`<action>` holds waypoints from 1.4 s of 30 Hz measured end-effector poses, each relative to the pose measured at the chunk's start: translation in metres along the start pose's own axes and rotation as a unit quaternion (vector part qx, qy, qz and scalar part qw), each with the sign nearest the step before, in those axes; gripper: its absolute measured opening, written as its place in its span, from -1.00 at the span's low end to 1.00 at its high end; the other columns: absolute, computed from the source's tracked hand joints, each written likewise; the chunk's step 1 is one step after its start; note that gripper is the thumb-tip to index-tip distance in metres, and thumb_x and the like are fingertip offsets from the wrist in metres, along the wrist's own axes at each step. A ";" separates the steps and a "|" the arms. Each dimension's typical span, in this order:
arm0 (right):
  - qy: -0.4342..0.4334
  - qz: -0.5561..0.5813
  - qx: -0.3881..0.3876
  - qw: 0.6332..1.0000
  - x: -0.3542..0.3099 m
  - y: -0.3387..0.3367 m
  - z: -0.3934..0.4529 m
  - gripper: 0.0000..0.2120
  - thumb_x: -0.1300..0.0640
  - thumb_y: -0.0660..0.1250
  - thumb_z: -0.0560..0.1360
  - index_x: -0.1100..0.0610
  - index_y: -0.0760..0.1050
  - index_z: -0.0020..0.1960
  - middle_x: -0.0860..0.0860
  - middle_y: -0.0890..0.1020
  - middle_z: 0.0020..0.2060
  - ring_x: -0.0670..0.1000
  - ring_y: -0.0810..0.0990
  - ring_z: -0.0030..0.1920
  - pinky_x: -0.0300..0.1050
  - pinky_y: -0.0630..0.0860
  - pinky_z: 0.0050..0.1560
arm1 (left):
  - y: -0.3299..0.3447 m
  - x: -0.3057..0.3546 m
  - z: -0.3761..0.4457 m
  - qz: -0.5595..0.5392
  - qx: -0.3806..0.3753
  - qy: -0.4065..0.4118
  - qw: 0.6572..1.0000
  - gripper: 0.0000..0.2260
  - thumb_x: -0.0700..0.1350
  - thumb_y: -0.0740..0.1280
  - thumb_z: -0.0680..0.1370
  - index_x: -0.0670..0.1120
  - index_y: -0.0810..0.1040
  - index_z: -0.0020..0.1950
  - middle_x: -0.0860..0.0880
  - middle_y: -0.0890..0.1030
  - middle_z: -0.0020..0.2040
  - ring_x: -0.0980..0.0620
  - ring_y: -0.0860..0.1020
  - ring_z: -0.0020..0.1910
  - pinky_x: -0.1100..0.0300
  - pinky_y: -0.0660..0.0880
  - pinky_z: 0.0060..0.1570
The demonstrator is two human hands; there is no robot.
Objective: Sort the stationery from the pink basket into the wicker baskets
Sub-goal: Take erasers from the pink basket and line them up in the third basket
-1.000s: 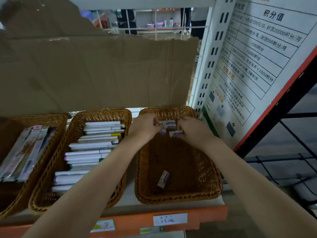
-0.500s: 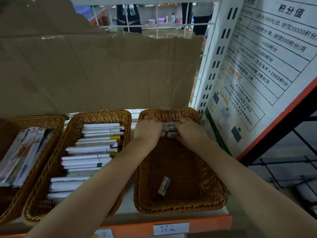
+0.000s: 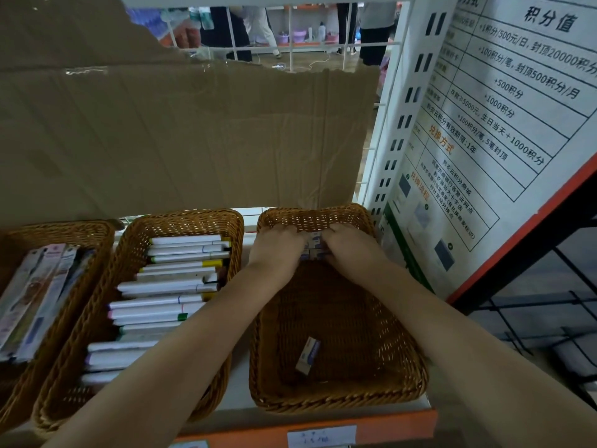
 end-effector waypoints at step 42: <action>-0.027 0.067 0.043 0.996 -0.042 -0.005 -0.020 -0.80 0.13 0.34 0.50 0.16 0.52 0.10 0.09 0.50 0.09 0.09 0.46 0.12 -0.08 0.40 0.03 | -0.009 0.067 -0.179 -0.112 0.260 0.102 0.954 -0.71 0.02 0.14 0.56 -0.04 0.55 -0.26 0.01 0.52 -0.33 0.05 0.50 -0.38 0.23 0.40 -0.43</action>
Point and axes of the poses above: each hand's wrist, its own z-axis towards the middle knuckle, its own y-axis out of the palm, x = y × z, the point moved 5 cm from there along z, towards the middle knuckle
